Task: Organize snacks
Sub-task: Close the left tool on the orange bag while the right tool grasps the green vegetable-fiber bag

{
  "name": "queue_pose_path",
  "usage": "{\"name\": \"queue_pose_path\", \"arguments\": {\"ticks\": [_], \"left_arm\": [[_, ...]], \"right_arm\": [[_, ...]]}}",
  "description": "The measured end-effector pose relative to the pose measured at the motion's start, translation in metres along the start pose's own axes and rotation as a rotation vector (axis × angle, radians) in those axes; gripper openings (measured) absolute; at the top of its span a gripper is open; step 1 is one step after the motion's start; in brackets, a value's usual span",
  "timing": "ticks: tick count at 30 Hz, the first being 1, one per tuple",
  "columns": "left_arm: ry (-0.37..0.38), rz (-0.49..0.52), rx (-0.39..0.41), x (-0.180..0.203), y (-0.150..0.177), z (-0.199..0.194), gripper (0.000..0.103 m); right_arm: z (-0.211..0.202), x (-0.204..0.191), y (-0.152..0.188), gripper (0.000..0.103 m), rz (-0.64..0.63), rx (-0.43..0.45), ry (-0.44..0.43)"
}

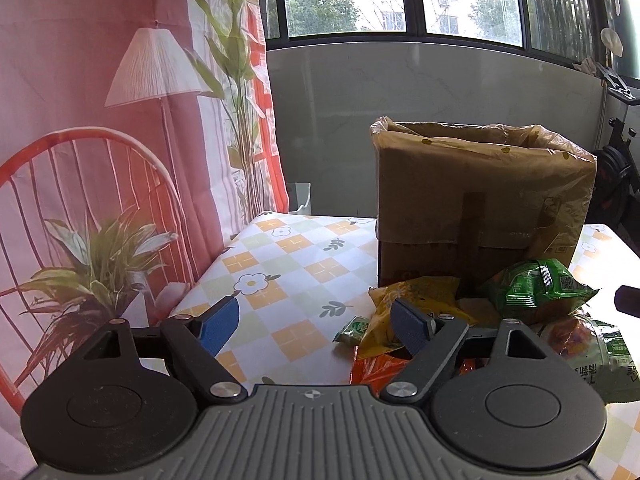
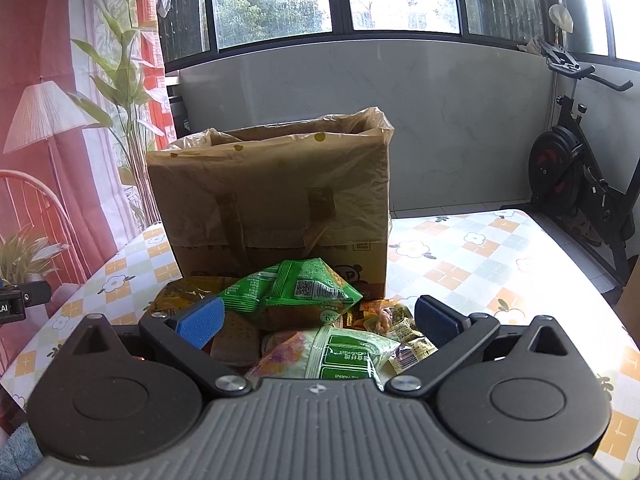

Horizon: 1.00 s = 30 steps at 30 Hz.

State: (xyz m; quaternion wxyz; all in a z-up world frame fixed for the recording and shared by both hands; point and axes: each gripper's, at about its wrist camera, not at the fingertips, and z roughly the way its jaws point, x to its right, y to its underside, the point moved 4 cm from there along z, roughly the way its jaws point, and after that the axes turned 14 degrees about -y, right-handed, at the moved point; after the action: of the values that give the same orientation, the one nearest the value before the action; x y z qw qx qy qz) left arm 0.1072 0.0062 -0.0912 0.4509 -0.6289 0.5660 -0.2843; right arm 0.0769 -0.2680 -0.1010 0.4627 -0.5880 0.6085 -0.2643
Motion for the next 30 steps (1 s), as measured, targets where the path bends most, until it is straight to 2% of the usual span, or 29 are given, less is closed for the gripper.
{"name": "queue_pose_path", "arguments": {"ticks": [2, 10, 14, 18, 24, 30], "left_arm": [[0.003, 0.008, 0.001, 0.004, 0.003, 0.007, 0.085], [0.026, 0.045, -0.009, 0.016, 0.011, 0.036, 0.08], [0.107, 0.02, -0.083, 0.023, 0.02, 0.052, 0.078], [0.17, 0.011, -0.112, 0.037, 0.028, 0.062, 0.078], [0.244, 0.065, -0.196, 0.057, 0.051, 0.072, 0.079], [0.271, 0.079, -0.187, 0.054, 0.069, 0.068, 0.08]], "right_arm": [[0.012, 0.004, 0.002, 0.103, 0.016, -0.013, -0.018], [0.053, 0.009, 0.019, 0.103, -0.004, -0.116, 0.019], [0.068, 0.014, 0.025, 0.103, 0.006, -0.158, 0.028], [0.08, 0.024, 0.027, 0.103, 0.027, -0.198, 0.047], [0.081, 0.028, 0.036, 0.103, 0.064, -0.231, 0.011], [0.082, 0.039, 0.048, 0.103, 0.15, -0.264, -0.049]]}}
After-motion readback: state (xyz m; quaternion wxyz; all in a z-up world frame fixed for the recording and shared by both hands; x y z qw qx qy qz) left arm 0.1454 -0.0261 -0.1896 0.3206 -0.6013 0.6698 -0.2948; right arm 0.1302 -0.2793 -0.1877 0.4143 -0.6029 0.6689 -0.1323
